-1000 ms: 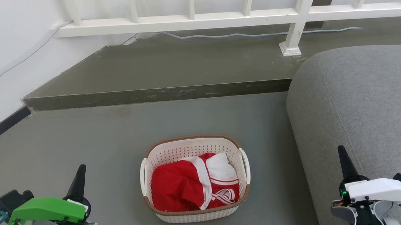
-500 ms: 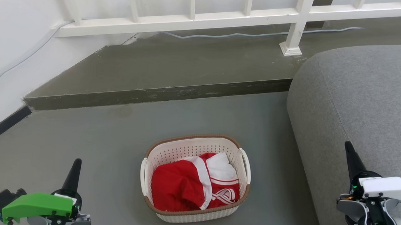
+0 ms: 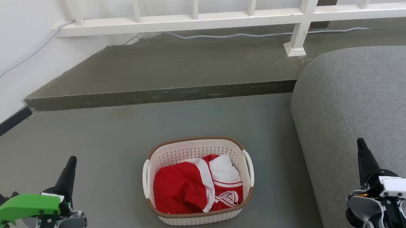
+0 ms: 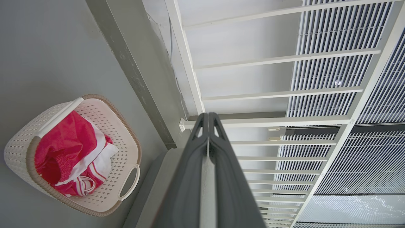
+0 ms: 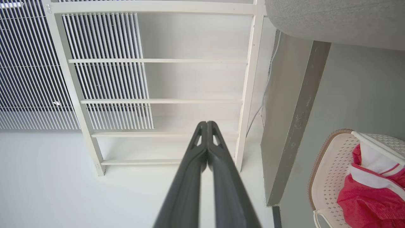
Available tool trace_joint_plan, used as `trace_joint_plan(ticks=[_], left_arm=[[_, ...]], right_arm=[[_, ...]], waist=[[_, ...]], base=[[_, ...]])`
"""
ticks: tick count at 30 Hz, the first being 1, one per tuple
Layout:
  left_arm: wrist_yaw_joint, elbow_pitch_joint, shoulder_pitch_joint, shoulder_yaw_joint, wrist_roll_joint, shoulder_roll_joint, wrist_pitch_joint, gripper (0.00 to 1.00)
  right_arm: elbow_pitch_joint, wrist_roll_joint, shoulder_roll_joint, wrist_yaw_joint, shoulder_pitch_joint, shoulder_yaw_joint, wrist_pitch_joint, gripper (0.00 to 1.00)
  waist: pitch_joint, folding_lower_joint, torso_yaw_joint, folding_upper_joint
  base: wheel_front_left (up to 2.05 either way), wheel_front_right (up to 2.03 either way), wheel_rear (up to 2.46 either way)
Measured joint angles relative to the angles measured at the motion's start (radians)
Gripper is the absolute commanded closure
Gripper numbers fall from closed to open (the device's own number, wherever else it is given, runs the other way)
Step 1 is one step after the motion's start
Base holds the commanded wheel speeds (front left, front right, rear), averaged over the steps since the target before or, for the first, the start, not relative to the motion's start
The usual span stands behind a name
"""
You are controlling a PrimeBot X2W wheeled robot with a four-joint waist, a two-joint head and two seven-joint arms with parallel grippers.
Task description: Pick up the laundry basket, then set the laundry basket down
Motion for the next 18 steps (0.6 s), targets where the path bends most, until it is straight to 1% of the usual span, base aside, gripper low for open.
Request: trace_joint_plan(ticks=[2,5,8,18], left_arm=[[-0.004,0.005,-0.003,0.006,-0.019,0.0,0.003,1.0],[-0.011,0.009,-0.011,0.014,-0.056,0.0,0.01,1.0],[-0.012,0.01,-0.017,0.016,-0.056,0.0,0.01,1.0],[-0.013,0.015,-0.018,0.016,-0.056,0.0,0.013,1.0]], right_arm=[[0.002,0.025,0.0,0.008,-0.002,-0.006,0.005,1.0],[0.005,0.058,0.001,0.01,-0.007,-0.014,0.012,1.0],[0.007,0.059,0.002,0.016,-0.009,-0.016,0.012,1.0],[0.013,0.059,0.004,0.017,-0.012,-0.017,0.012,1.0]], waist=[[0.0,0.0,0.0,0.0],[0.0,0.0,0.001,0.0],[0.0,0.0,0.001,0.0],[0.0,0.0,0.001,0.0]], base=[[0.0,0.0,0.0],[0.0,0.0,0.0],[0.0,0.0,0.0],[0.0,0.0,0.0]])
